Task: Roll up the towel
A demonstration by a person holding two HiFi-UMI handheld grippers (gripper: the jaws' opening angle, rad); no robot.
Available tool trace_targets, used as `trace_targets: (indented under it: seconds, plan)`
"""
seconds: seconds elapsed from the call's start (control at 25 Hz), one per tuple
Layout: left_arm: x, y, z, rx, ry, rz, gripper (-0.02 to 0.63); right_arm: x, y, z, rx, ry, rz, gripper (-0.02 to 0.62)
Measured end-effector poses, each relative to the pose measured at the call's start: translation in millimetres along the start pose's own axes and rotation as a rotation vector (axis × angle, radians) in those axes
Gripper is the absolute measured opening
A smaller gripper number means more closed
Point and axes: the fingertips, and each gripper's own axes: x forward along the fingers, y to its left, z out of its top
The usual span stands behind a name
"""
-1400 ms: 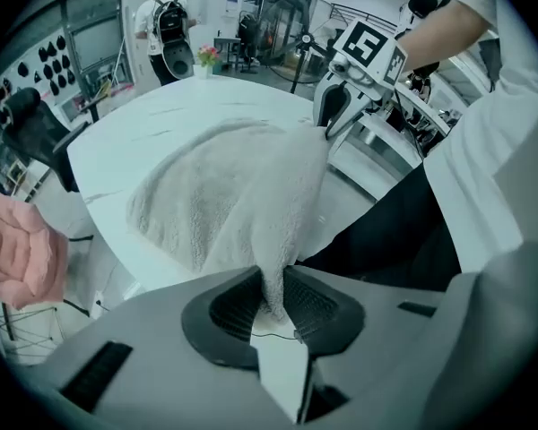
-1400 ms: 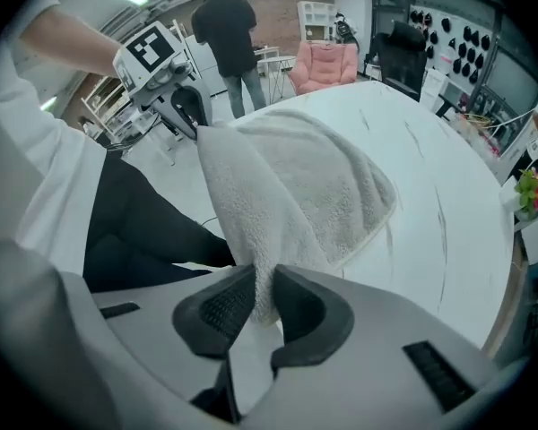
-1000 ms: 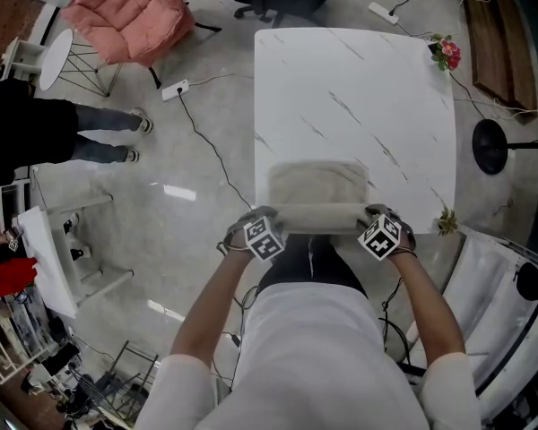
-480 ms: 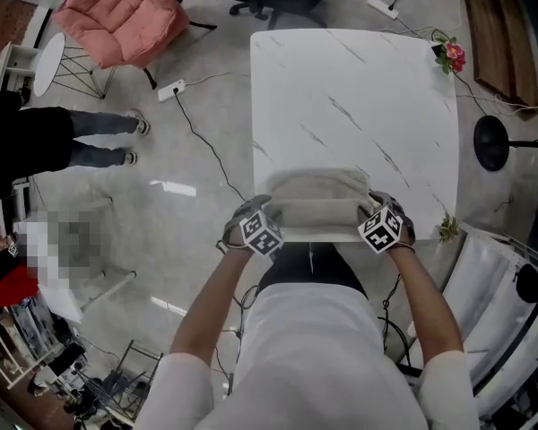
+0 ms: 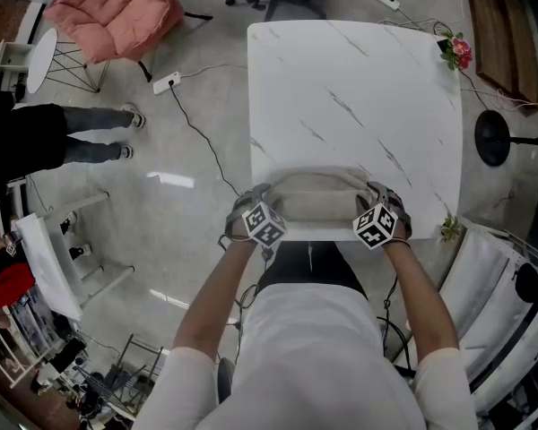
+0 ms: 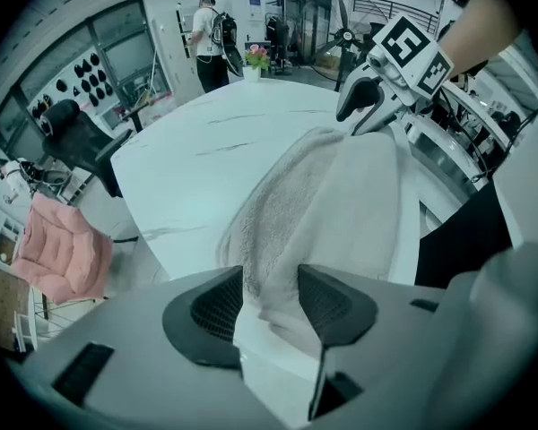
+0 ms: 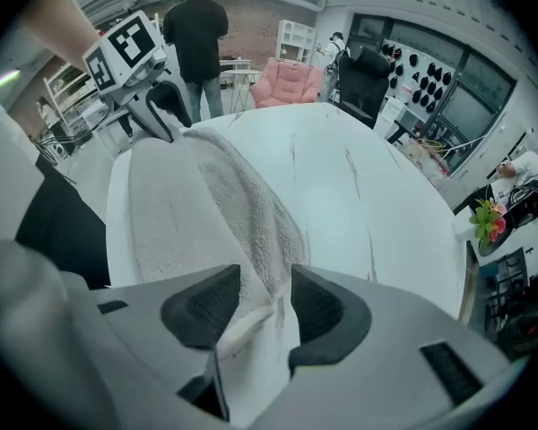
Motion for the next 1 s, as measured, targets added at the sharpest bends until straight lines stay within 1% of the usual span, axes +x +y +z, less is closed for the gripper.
trace_targets:
  seconds: [0.12, 0.24, 0.36, 0.44, 0.56, 0.72, 0.76, 0.84, 0.92, 1.0]
  plan:
    - [-8.6, 5.6, 2.5, -0.003, -0.014, 0.026, 0.216, -7.7, -3.6, 3.7, 0.006, -0.019, -0.010, 0.193]
    - [-27.7, 9.2, 6.2, -0.014, -0.051, 0.047, 0.218, -26.9, -10.5, 11.4, 0.022, -0.079, -0.029, 0.192]
    - [-45.5, 4.5, 5.0, -0.012, -0.080, 0.058, 0.216, -47.0, -8.4, 17.4, 0.018, -0.142, -0.020, 0.188]
    - [-52.2, -3.9, 2.8, 0.006, -0.093, 0.052, 0.215, -56.2, -0.7, 19.4, 0.002, -0.172, 0.004, 0.184]
    - [-55.2, -22.7, -2.5, 0.030, -0.111, 0.029, 0.216, -61.7, 22.1, 18.1, -0.034, -0.192, 0.067, 0.178]
    - [-50.8, -43.9, -8.2, 0.047, -0.121, 0.033, 0.202, -57.8, 56.0, 9.4, -0.114, -0.170, 0.154, 0.170]
    - [-49.4, -48.8, -10.2, 0.053, -0.118, 0.044, 0.190, -56.0, 62.5, 4.5, -0.141, -0.156, 0.160, 0.170]
    - [-50.9, -52.9, -11.9, 0.065, -0.125, 0.103, 0.183, -52.4, 71.0, -4.6, -0.181, -0.132, 0.157, 0.170]
    - [-58.1, -51.9, -9.4, 0.069, -0.152, 0.180, 0.183, -49.2, 74.7, -10.0, -0.197, -0.121, 0.152, 0.172]
    - [-63.9, -54.7, -6.5, 0.068, -0.182, 0.213, 0.186, -45.8, 76.1, -13.6, -0.200, -0.114, 0.152, 0.173]
